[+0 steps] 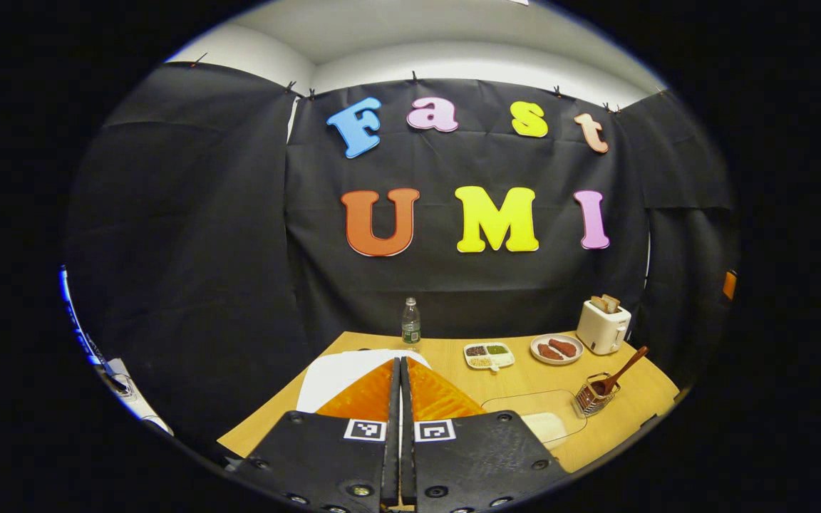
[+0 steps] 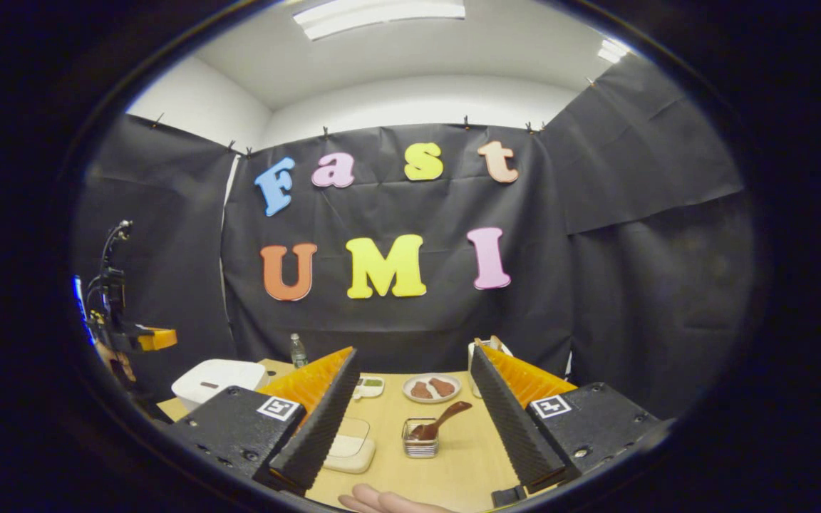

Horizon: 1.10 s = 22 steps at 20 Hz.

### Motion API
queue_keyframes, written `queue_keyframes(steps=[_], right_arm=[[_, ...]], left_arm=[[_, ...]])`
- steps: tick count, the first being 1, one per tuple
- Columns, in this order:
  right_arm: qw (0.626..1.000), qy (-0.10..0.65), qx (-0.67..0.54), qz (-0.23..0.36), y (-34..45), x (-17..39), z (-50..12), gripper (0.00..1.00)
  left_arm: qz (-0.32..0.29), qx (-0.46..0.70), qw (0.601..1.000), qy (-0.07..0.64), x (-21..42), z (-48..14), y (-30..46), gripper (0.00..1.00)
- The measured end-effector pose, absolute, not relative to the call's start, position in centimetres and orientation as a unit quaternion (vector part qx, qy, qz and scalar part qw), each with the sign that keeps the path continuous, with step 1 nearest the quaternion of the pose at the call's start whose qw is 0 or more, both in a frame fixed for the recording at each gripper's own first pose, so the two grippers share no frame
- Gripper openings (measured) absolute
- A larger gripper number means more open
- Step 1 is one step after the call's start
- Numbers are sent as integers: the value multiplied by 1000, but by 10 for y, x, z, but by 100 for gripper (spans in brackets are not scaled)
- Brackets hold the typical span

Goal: Close the left gripper, press the button to open the rice cooker; take a wooden spoon from the chopstick holder with the right hand, scoop a spoonful of rice and pour it into the rice cooker, then put the wooden spoon back into the chopstick holder.

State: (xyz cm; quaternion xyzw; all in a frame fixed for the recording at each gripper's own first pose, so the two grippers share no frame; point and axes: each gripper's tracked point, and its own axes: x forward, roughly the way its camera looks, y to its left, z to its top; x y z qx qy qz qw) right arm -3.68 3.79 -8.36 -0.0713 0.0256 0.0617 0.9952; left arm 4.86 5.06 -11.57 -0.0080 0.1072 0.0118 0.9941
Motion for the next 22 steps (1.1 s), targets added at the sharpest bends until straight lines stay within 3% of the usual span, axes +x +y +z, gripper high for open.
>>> queue_keyframes(steps=[14,22], right_arm=[[992,65,-82,67,25,-14,-134,100],[991,94,-77,64,16,-1,-161,100]], left_arm=[[35,-33,964,260,99,-242,84,0],[46,-39,958,281,96,-255,87,0]])
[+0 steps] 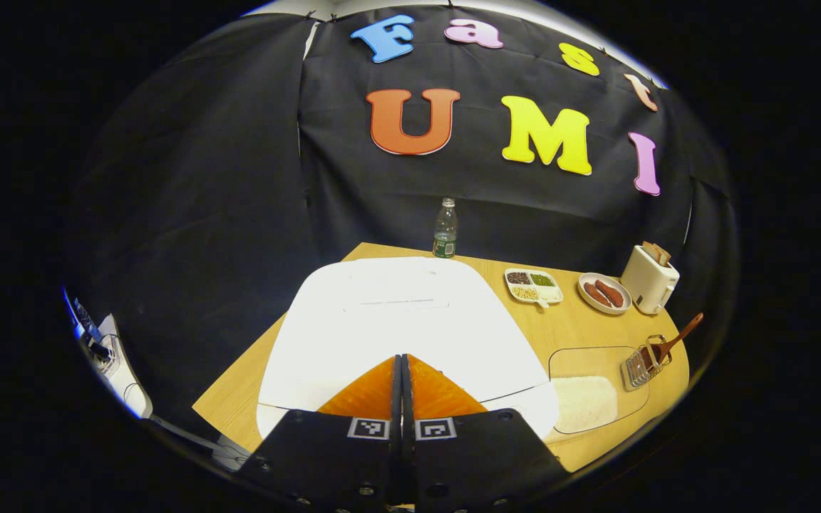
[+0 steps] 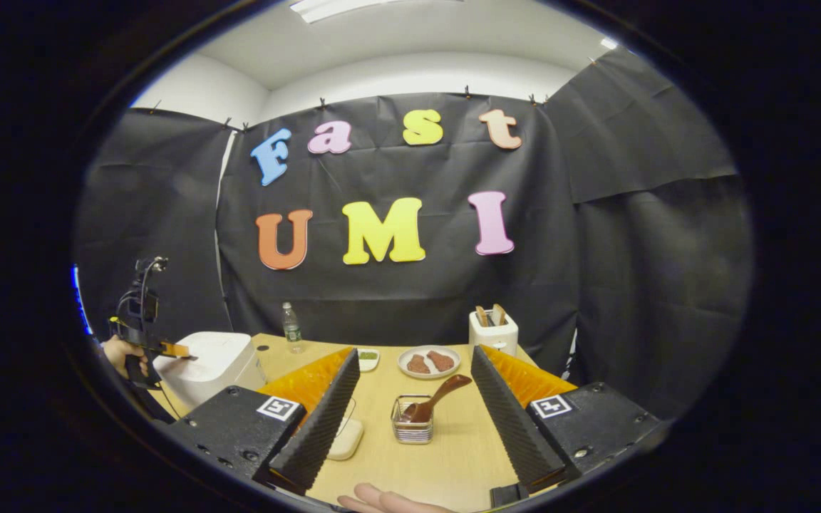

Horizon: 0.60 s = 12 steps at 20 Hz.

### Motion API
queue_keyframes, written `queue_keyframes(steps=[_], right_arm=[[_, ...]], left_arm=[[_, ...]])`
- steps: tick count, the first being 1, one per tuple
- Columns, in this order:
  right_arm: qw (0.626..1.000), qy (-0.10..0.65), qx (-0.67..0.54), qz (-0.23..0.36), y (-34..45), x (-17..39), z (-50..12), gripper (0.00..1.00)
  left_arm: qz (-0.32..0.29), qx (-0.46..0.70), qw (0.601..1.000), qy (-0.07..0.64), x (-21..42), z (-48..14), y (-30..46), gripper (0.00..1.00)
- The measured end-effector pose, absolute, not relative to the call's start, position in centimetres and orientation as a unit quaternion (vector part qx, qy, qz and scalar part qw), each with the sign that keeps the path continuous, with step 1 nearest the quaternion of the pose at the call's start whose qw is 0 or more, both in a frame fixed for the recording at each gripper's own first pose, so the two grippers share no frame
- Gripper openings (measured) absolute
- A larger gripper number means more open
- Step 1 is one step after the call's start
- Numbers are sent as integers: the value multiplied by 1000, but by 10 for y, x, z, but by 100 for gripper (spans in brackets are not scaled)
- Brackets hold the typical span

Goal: Close the left gripper, press the button to open the rice cooker; take a wooden spoon from the chopstick holder with the right hand, scoop a spoonful of rice and pour it into the rice cooker, then put the wooden spoon back into the chopstick holder.

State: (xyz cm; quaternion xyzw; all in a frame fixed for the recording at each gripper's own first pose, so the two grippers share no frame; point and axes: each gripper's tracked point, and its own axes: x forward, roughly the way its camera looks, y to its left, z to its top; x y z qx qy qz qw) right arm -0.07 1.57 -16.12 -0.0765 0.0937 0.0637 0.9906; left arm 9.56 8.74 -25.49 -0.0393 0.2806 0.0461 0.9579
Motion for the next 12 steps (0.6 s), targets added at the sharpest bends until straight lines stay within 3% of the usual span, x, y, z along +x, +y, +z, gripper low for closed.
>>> queue_keyframes(steps=[12], right_arm=[[988,127,-73,45,-5,11,-192,100]], left_arm=[[50,-29,956,286,92,-260,89,0]])
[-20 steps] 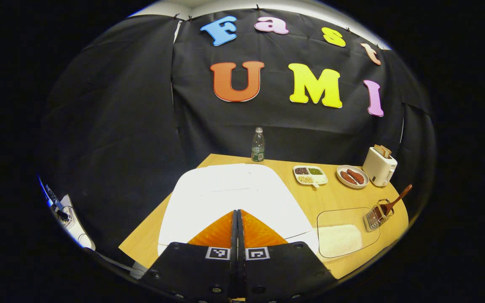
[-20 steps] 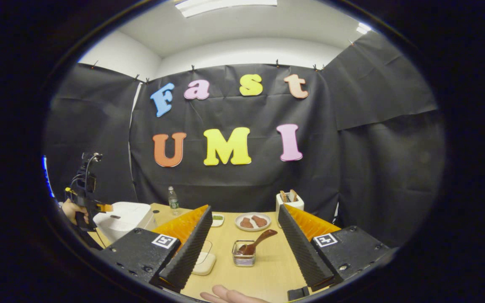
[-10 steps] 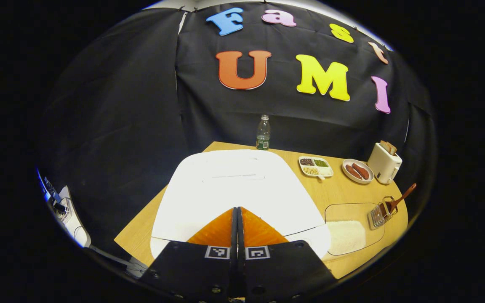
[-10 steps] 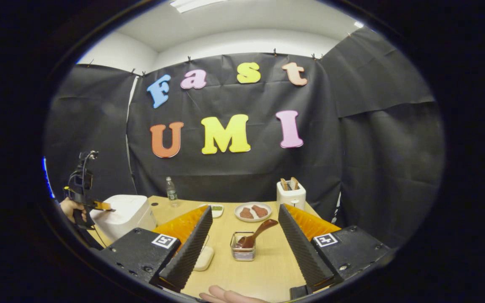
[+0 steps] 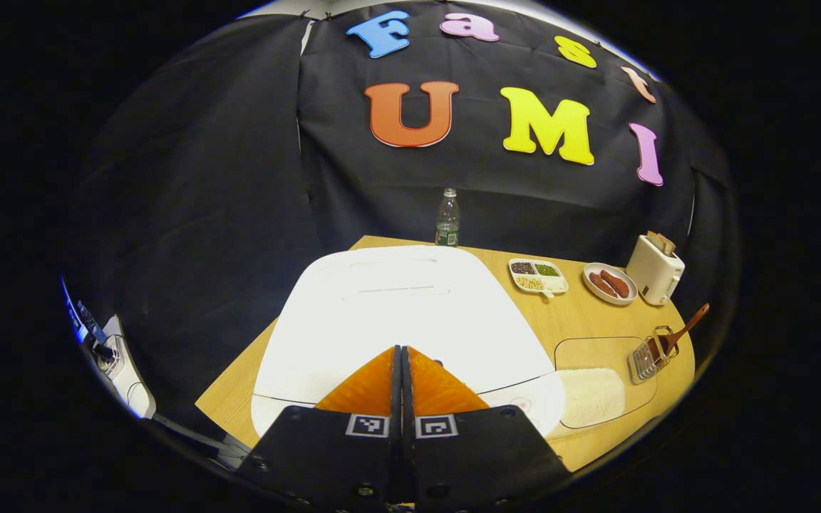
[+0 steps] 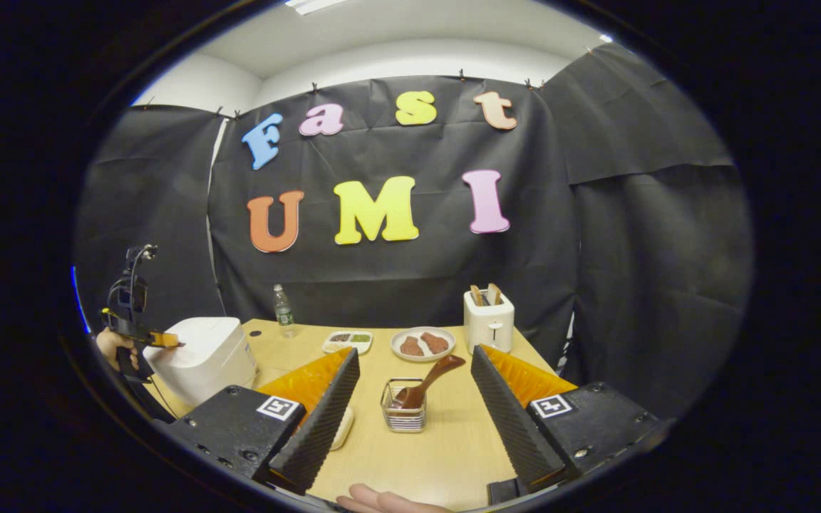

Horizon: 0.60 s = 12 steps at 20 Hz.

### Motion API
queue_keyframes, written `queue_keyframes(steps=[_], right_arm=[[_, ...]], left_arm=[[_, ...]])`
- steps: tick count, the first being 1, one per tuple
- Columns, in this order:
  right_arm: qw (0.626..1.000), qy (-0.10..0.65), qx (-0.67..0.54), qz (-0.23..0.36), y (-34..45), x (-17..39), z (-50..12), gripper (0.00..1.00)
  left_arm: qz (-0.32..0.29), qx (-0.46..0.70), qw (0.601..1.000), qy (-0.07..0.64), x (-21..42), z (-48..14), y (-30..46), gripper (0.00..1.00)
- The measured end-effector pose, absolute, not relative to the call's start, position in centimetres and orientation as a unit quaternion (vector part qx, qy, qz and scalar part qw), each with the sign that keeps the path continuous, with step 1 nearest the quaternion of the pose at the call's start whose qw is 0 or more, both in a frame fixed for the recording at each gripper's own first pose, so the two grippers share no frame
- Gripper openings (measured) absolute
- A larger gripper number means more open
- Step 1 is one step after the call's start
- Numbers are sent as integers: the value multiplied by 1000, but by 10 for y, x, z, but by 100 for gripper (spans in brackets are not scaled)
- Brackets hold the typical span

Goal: Close the left gripper, press the button to open the rice cooker; take a wooden spoon from the chopstick holder with the right hand, scoop a spoonful of rice and pour it into the rice cooker, then put the wooden spoon back into the chopstick holder.

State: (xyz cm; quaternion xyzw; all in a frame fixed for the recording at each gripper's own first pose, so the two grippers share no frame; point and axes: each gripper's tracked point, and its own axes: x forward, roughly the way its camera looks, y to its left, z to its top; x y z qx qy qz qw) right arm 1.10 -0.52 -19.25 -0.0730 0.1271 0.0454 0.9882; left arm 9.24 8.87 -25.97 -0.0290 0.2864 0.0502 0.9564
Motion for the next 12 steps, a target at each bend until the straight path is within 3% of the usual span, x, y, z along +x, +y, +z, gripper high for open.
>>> queue_keyframes(steps=[4,9,10,11,12], right_arm=[[986,149,-60,32,-16,15,-213,100],[983,176,-37,42,-15,22,-233,100],[982,179,-32,49,-13,23,-237,100],[982,181,-27,54,-12,26,-241,100],[981,182,-26,55,-13,30,-245,99]], left_arm=[[51,-35,965,253,96,-245,92,0],[67,-24,984,166,101,-184,103,1],[71,-19,986,151,101,-174,106,22],[78,-14,988,135,99,-165,111,32],[81,-19,987,136,97,-163,112,34]])
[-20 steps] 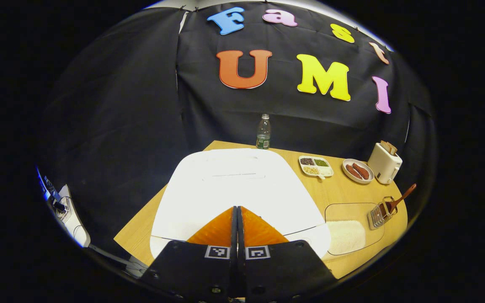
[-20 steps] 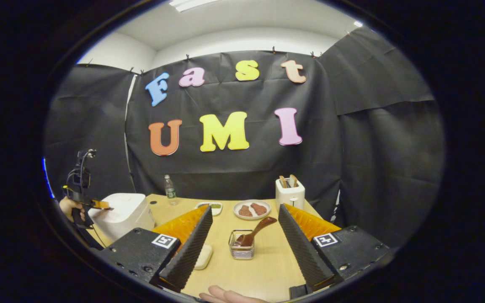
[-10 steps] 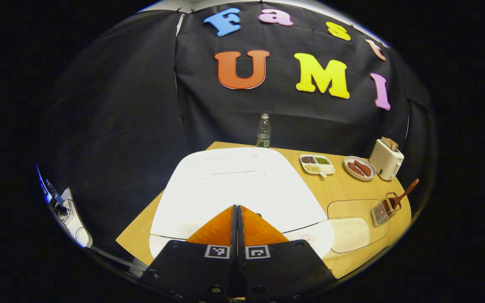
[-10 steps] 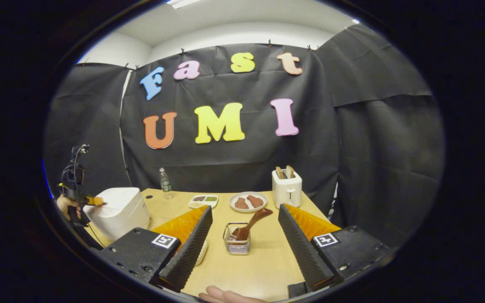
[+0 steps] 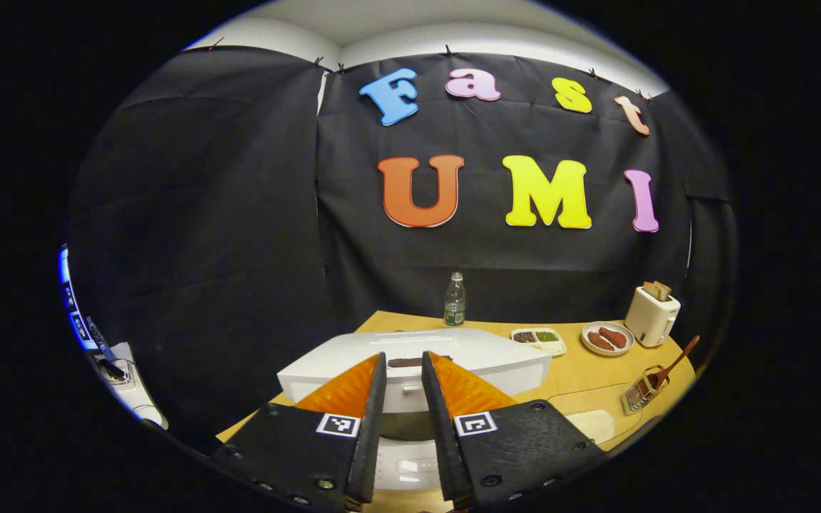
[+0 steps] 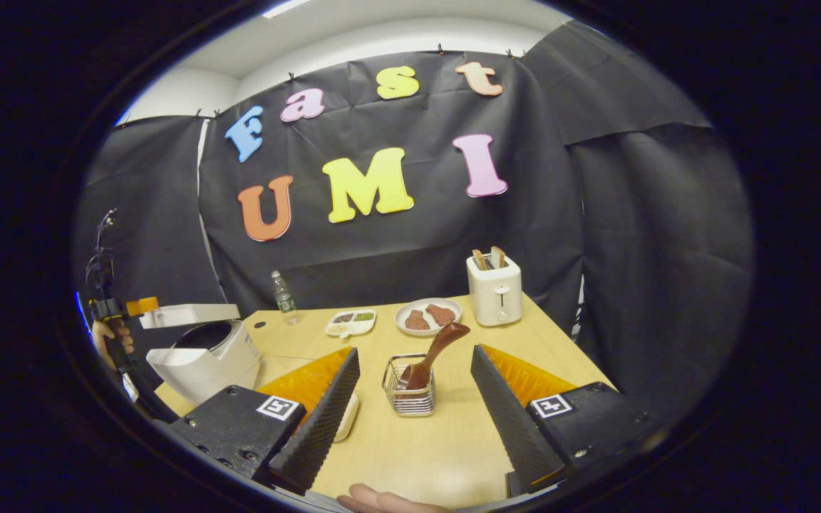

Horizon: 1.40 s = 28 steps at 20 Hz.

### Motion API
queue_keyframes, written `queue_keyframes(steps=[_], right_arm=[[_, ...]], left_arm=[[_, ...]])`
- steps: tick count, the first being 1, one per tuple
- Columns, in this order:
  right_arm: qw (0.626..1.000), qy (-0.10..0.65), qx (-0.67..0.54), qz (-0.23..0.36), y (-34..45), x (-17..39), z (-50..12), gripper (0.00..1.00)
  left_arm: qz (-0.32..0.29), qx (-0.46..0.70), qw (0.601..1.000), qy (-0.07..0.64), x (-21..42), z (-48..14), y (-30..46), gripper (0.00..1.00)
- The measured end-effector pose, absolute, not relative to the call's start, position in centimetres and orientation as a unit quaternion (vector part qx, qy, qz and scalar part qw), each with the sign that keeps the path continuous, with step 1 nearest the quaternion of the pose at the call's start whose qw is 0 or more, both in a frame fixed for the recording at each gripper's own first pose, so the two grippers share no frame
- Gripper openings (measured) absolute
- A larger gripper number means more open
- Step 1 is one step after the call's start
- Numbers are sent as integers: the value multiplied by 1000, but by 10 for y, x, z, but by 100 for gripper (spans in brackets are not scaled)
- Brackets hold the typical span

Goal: Close the left gripper, press the button to open the rice cooker; take a wooden spoon from the chopstick holder with the right hand, scoop a spoonful of rice and pour it into the rice cooker, then put the wooden spoon back into the chopstick holder.

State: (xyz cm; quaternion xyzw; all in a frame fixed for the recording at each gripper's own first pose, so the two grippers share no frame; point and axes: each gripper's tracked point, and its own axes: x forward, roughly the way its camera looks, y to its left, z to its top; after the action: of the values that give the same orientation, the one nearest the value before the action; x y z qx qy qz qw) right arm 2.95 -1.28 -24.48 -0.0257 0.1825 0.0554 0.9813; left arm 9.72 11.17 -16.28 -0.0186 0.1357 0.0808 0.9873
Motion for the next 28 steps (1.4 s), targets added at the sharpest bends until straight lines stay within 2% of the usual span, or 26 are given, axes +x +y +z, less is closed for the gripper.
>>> queue_keyframes(steps=[2,3,4,7,8,12,19,24,27,28], right_arm=[[982,182,-27,53,-15,36,-252,99],[982,181,-28,48,-17,40,-256,99],[982,180,-27,47,-18,44,-261,100],[981,185,-22,45,-17,55,-278,100],[982,183,-18,41,-19,60,-283,99],[987,156,-46,11,-32,89,-305,100],[982,184,-39,-11,-33,127,-356,99],[982,185,-16,-24,-28,158,-373,100],[979,196,-19,-46,-33,175,-385,97],[978,200,-18,-50,-33,178,-388,87]], left_arm=[[82,-29,988,129,87,-158,110,29],[87,-23,988,124,83,-158,114,56],[94,-13,989,117,77,-156,116,64],[86,-9,991,102,53,-151,107,70],[81,-10,992,98,49,-153,104,97],[62,-13,995,75,19,-150,91,96],[31,-16,998,55,-34,-164,72,96],[40,-24,998,52,-60,-175,83,96],[30,-27,998,51,-66,-177,85,96],[25,-20,998,49,-67,-177,86,96]])
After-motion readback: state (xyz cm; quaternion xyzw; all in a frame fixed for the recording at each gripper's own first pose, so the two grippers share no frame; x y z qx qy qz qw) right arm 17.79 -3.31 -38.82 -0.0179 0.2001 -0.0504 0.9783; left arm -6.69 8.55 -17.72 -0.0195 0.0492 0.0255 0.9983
